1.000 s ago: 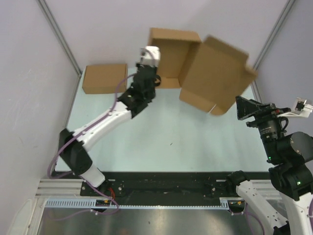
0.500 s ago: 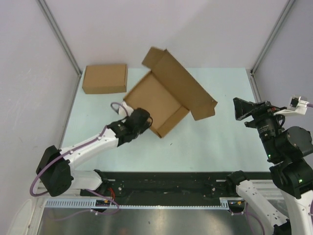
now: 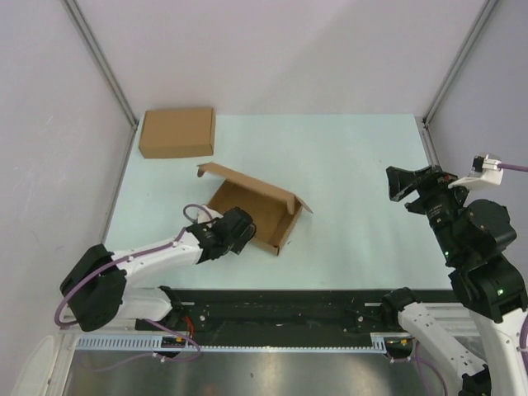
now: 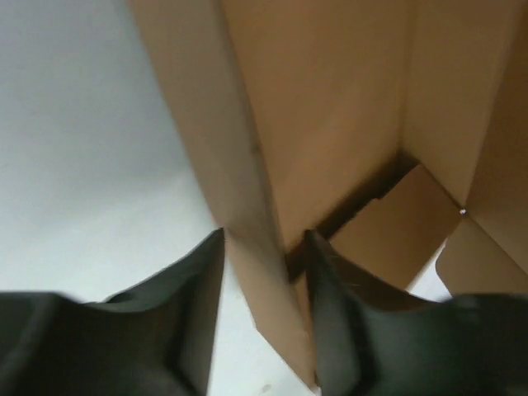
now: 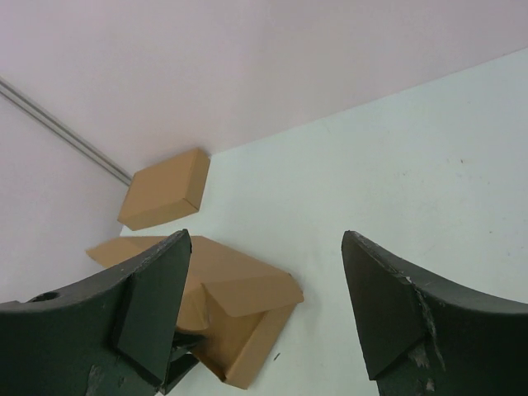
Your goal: Fold the paper box
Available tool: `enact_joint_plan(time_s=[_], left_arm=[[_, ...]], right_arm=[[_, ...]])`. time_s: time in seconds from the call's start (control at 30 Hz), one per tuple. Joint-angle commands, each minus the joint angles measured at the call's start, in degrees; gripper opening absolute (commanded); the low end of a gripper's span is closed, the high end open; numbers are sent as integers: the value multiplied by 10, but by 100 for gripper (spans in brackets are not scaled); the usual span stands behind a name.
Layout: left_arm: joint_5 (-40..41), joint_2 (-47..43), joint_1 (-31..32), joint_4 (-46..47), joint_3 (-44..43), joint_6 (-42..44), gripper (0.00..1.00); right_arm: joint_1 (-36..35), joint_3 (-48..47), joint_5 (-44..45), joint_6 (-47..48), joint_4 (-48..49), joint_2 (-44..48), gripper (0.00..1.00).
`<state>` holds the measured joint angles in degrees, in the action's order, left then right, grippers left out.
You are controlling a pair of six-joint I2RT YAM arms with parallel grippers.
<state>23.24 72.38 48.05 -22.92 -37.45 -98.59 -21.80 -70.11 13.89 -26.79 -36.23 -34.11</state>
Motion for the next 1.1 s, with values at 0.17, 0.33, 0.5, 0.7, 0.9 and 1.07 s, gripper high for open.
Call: enact_joint_plan(time_s=[0.17, 0.33, 0.5, 0.7, 0.9, 1.07], left_arm=[[-14, -3, 4, 10, -62, 52, 76], [1, -45, 18, -14, -88, 106, 86], [37, -58, 17, -23, -136, 175, 86], [22, -13, -21, -2, -216, 239, 85], [-20, 109, -74, 10, -342, 298, 85], [-55, 214, -106, 8, -442, 329, 85]], right_arm=[[-3, -18, 14, 21, -1, -17, 80], [-3, -13, 17, 23, -9, -34, 80], [-3, 15, -18, 19, -1, -41, 81], [-3, 73, -51, 27, -1, -32, 80], [-3, 105, -65, 23, 2, -23, 80], [-3, 125, -64, 28, 6, -28, 80]])
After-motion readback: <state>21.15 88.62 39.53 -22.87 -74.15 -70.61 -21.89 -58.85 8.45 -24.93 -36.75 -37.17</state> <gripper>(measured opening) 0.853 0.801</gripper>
